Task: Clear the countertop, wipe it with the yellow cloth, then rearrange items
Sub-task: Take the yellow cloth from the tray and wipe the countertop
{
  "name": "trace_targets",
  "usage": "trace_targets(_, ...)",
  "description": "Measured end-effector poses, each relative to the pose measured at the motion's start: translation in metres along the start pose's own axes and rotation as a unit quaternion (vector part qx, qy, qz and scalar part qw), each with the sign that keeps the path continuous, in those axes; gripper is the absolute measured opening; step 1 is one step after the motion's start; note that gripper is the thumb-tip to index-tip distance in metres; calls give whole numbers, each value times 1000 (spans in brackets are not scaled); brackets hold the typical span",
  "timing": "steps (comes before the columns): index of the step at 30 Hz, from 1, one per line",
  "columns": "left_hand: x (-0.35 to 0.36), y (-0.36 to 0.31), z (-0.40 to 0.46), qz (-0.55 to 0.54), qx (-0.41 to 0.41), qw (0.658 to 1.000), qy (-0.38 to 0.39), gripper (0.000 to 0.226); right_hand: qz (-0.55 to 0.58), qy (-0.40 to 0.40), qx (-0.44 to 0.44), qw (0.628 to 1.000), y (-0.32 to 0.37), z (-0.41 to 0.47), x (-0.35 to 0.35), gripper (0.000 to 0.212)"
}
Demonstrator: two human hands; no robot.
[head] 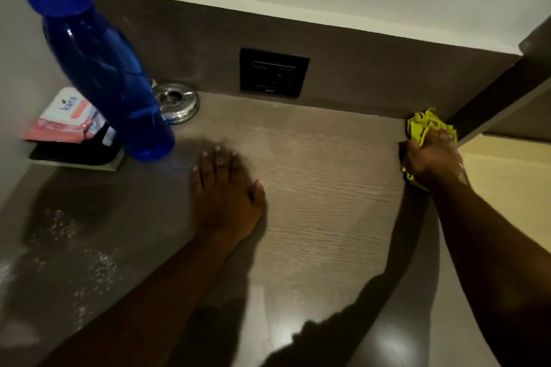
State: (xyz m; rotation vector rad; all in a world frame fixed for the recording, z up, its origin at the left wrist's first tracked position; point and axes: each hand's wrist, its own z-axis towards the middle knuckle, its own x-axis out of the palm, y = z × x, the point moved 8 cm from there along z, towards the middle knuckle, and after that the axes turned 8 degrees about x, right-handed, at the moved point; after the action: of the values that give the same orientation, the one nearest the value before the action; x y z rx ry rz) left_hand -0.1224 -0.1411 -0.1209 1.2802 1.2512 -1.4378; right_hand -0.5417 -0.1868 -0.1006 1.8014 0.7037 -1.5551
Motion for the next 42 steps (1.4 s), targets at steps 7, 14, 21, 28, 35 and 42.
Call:
trace_targets(7,-6,2,-1,-1,-6,1000,-3,79,-43,12,21,999,13,-4,-4,79)
trace_targets(14,-5,0,-1,10,-5,1000,-9,77,-28,6,49,998,14,22,-3,91)
trace_targets(21,-4,-2,0,18,-18,1000,-7,77,-13,48,-32,998,53,-21,3,82)
trace_targets(28,1,-1,3,58,-6,998,14,74,-39,88,-209,973,160,-82,34,80)
trace_targets(35,-13,-6,-2,52,-8,999,13,78,2,113,-215,970,75,-33,30,72)
trace_targets(42,-7,-4,-1,35,-17,999,14,79,101,54,-152,982,49,-35,16,84)
